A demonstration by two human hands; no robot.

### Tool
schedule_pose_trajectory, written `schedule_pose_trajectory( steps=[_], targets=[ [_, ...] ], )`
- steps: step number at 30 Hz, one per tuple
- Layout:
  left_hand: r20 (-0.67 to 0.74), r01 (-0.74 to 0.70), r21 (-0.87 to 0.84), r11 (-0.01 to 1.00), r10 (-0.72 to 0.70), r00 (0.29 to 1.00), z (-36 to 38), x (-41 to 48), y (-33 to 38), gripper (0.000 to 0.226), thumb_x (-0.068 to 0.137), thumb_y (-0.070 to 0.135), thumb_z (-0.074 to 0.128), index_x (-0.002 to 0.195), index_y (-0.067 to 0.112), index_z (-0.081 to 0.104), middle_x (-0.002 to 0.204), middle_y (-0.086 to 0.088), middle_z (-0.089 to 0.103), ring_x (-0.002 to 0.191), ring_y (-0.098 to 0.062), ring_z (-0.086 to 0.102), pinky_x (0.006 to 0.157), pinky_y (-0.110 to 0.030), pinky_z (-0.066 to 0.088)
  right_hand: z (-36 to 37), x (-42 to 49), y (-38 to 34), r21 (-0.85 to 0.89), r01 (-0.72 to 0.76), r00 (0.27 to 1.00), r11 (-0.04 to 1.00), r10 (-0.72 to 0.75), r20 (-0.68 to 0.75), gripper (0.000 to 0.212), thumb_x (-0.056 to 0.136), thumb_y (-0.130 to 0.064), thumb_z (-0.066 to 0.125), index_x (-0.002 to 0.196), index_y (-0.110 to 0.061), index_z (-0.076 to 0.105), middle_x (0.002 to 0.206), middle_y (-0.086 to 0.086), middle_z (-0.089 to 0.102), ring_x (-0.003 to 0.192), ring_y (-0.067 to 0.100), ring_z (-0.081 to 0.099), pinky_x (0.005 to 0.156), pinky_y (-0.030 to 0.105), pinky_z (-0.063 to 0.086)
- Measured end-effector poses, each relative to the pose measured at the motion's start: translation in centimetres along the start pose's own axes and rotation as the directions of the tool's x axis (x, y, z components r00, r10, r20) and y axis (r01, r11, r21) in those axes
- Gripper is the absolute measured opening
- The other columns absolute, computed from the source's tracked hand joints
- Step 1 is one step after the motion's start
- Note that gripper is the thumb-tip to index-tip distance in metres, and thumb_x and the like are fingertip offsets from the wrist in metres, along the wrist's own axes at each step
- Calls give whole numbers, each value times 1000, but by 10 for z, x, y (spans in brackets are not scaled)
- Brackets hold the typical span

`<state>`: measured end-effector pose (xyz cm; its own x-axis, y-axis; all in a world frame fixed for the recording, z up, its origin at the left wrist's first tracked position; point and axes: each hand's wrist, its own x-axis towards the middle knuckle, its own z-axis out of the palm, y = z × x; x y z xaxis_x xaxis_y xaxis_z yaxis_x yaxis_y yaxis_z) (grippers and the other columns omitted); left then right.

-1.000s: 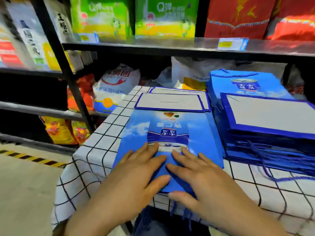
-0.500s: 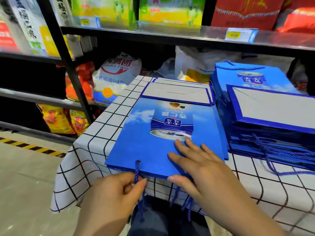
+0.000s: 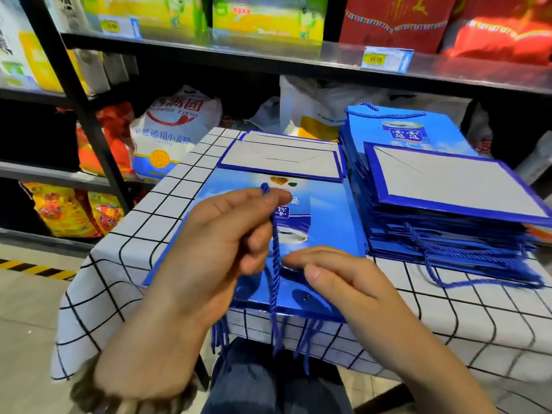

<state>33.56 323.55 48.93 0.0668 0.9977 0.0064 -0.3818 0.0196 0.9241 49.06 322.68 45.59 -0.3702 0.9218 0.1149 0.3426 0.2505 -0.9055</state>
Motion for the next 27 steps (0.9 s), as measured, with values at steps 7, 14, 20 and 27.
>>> schedule_pose_trajectory(
  steps=[7,14,20,27],
  targets=[
    [70,32,14,999,-33,997,13,13,3,24,74,20,55,92,10,68,46,3,44,35,-8,33,40,-16,26,5,9,-5,-122,57,998,991,-58,-4,9,70,-34,66,64,-27,67,82,-7,64,78,5,61,78,26,47],
    [141,-35,556,830,-53,989,2,0,-6,17,86,17,58,73,16,70,54,6,57,38,-1,43,40,-9,33,-23,22,-18,282,-13,963,959,88,-254,20,87,-8,55,67,-6,58,48,1,60,40,8,57,40,14,39],
    [173,-39,689,723,-112,978,1,0,-15,19,77,12,68,59,18,66,46,7,54,41,-2,46,42,-11,37,-20,24,-15,269,-44,966,962,110,-232,21,86,-9,58,65,-8,57,50,0,63,43,8,59,42,15,43],
    [121,10,631,775,-112,986,3,0,-17,11,81,15,65,72,10,69,70,-8,69,51,-6,58,43,-9,38,-19,18,-9,284,-52,954,957,132,-268,21,84,-8,59,63,-10,58,54,2,67,46,10,61,44,15,44]
  ],
)
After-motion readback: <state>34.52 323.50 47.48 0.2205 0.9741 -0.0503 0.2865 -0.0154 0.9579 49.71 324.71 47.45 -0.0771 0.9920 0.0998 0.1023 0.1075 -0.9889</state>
